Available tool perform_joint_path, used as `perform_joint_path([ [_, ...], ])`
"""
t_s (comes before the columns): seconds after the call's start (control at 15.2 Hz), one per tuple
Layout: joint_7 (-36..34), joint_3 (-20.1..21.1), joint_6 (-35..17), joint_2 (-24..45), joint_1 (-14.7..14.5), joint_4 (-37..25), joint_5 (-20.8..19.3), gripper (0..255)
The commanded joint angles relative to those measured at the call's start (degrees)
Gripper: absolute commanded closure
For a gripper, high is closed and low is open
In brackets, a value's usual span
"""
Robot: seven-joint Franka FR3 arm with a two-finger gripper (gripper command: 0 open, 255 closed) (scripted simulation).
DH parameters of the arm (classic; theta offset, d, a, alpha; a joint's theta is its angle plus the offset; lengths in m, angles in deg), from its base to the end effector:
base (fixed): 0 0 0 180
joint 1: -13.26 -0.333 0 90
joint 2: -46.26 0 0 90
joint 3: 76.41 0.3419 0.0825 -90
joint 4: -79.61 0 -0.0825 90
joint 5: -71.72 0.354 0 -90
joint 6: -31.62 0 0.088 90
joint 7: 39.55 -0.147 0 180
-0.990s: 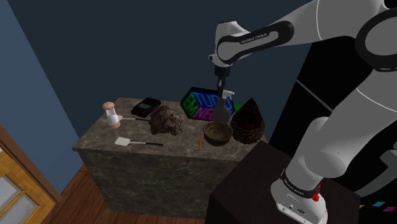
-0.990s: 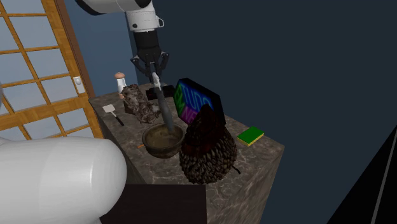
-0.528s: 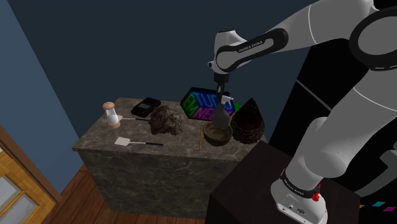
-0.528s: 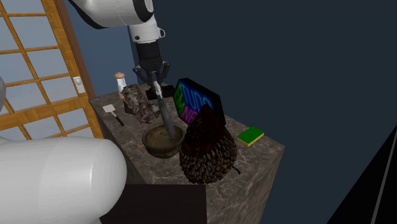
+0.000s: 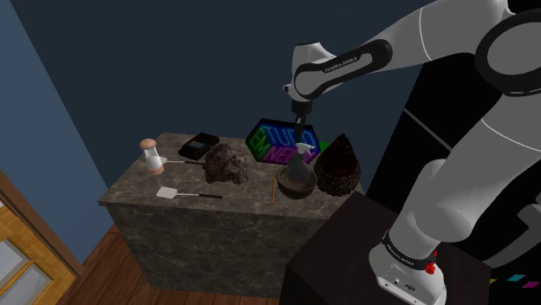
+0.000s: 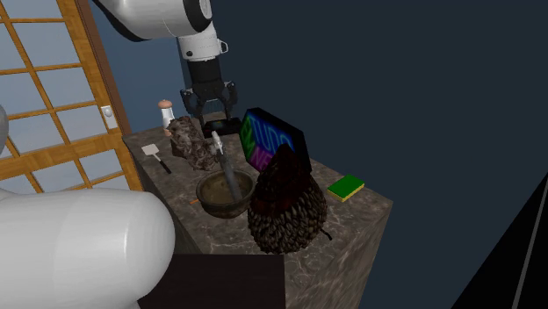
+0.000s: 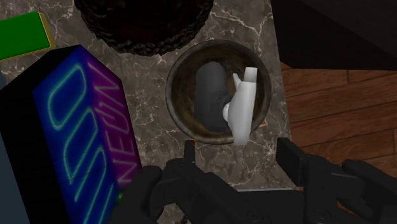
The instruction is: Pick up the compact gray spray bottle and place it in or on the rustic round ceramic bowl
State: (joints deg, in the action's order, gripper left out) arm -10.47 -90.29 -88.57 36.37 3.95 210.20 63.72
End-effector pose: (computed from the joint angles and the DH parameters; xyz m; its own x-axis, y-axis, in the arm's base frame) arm 0.4541 -0.0501 0.4243 0.8759 0.4797 -0.0513 0.4822 -0.8739 0.0612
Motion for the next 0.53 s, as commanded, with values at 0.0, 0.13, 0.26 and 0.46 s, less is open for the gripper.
perform_joint_path([
  [0.0,0.0,0.0,0.0,0.0,0.0,0.0,0.0,0],
  [0.13,0.0,0.0,0.0,0.0,0.0,0.0,0.0,0],
  [0.26,-0.1,0.2,2.0,-0.7,-0.1,-1.3,0.0,0],
  [0.46,-0.1,0.7,7.5,-2.3,-0.3,-5.1,0.1,0],
])
